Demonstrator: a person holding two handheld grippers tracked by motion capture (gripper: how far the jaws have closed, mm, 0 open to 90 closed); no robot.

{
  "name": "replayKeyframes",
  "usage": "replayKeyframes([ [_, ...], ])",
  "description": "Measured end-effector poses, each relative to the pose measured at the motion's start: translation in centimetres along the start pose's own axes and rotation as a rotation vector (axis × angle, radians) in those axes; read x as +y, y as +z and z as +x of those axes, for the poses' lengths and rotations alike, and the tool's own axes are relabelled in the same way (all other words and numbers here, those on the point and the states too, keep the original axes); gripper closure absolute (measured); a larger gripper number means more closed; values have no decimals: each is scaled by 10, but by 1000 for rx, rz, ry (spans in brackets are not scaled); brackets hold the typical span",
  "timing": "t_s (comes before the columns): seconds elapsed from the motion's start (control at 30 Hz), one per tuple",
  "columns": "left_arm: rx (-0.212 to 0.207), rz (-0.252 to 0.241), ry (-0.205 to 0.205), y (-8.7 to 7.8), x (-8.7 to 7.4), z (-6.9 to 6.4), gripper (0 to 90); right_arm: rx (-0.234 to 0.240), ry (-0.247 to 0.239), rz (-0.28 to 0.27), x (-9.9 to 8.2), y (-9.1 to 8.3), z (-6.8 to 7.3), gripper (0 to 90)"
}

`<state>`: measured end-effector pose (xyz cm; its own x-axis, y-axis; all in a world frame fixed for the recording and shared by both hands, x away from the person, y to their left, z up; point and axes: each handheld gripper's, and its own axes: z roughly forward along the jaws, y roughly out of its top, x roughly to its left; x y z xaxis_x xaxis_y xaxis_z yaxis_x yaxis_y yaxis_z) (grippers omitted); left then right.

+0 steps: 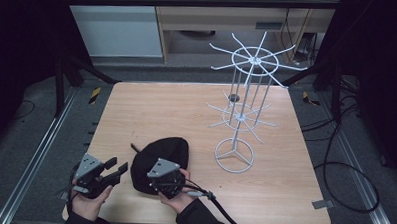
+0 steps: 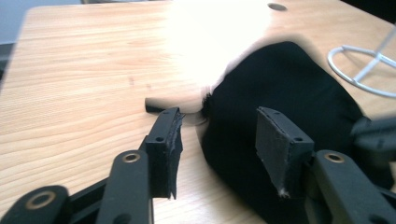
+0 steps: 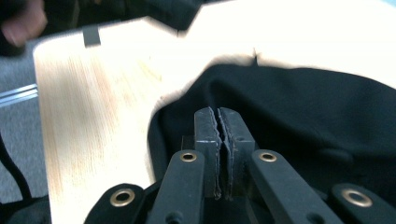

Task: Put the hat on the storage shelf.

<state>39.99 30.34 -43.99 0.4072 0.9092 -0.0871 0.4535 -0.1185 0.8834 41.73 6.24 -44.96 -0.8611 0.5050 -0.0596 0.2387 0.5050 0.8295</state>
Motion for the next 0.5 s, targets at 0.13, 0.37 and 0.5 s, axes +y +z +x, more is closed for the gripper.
replayKeyframes([
  [0.13, -4, -19, -8, -3, 3, 2, 494, -10, -16, 24, -4, 11, 8, 835],
  [0.37, -27, -35, -10, -1, 11, 3, 490, 3, -4, -56, -4, -23, 1, 610],
  [0.5, -58, -28, 24, 1, 19, -3, 490, -50, 63, -106, -13, -56, -22, 547],
])
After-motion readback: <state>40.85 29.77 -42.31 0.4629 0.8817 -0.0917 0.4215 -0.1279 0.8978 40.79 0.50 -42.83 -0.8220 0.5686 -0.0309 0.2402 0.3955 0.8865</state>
